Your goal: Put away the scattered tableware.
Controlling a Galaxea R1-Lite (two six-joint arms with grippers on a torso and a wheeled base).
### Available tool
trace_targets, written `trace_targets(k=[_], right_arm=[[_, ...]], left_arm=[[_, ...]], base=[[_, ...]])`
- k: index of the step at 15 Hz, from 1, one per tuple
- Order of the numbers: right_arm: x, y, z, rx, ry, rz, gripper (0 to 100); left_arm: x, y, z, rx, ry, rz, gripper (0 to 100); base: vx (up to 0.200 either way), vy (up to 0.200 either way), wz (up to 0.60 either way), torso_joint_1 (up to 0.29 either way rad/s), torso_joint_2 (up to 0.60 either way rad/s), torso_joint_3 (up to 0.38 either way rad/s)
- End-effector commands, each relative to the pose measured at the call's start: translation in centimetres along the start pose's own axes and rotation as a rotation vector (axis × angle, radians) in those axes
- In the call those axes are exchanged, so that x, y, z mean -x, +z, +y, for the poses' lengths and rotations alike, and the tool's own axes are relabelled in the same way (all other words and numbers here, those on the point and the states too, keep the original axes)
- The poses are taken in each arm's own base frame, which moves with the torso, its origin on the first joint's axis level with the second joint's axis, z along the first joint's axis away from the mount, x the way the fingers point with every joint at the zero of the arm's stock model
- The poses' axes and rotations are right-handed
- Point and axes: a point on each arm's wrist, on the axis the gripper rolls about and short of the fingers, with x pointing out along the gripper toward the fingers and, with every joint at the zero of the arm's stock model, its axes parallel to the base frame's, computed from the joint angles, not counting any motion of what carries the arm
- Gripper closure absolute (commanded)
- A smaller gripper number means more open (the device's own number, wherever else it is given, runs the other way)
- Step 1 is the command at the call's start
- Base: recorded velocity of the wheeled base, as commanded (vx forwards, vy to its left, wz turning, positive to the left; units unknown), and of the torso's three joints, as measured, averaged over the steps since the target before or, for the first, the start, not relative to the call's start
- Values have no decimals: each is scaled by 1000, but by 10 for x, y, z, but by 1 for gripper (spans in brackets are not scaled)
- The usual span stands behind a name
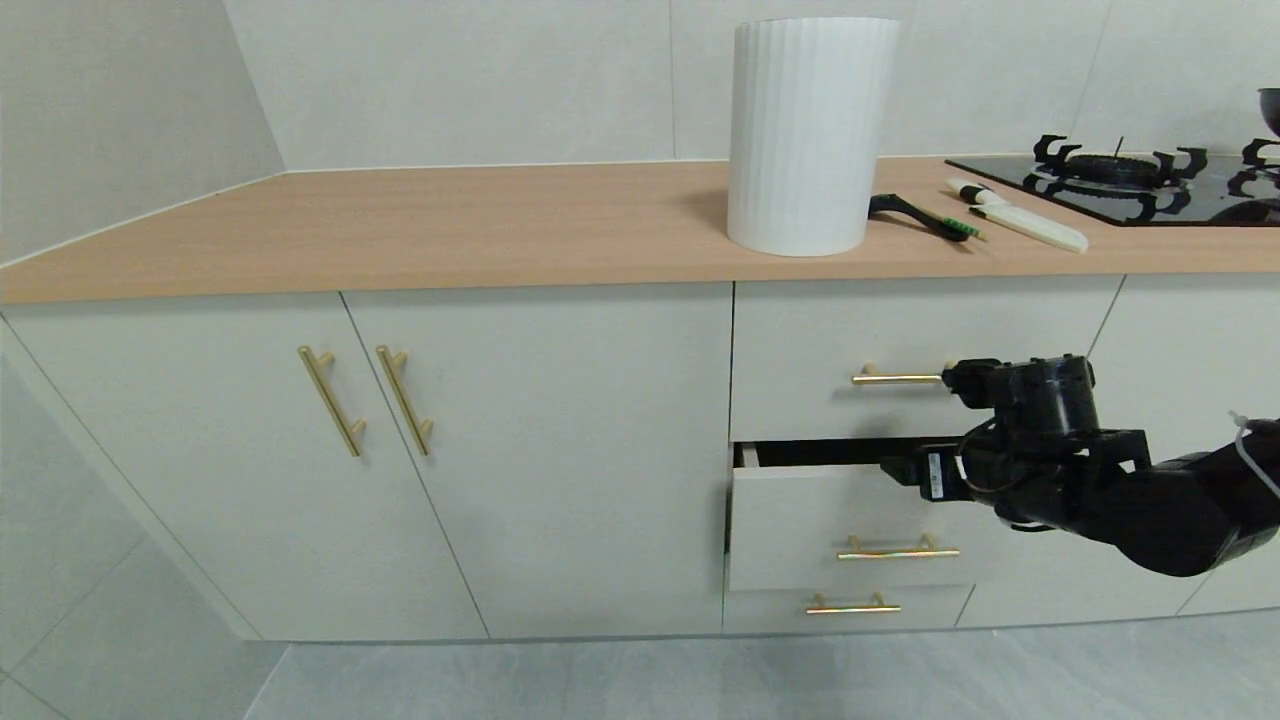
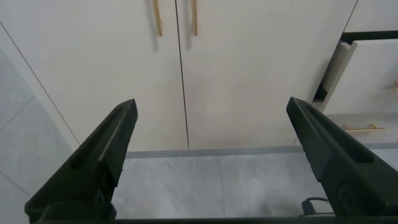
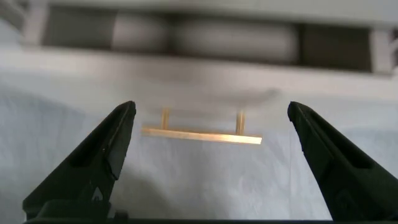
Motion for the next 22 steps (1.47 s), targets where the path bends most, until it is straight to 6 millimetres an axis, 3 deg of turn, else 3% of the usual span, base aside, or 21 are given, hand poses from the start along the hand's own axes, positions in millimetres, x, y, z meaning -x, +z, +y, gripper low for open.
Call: trace_targets(k=[1, 6, 13, 22], right_arm=[[-11, -8, 2, 1, 0, -3, 0], [-46, -26, 4, -10, -8, -52, 0], [-64, -35, 6, -19, -14, -116, 0], [-63, -40, 4, -9, -24, -76, 0]], left_arm=[[0, 0, 0, 0, -1, 2, 0], [0, 0, 0, 0, -1, 2, 0], [0, 0, 0, 0, -1, 2, 0], [0, 0, 0, 0, -1, 2, 0]], base=[[0, 0, 0, 0, 0, 0], [0, 0, 0, 0, 0, 0], [0, 0, 0, 0, 0, 0], [0, 0, 0, 0, 0, 0]])
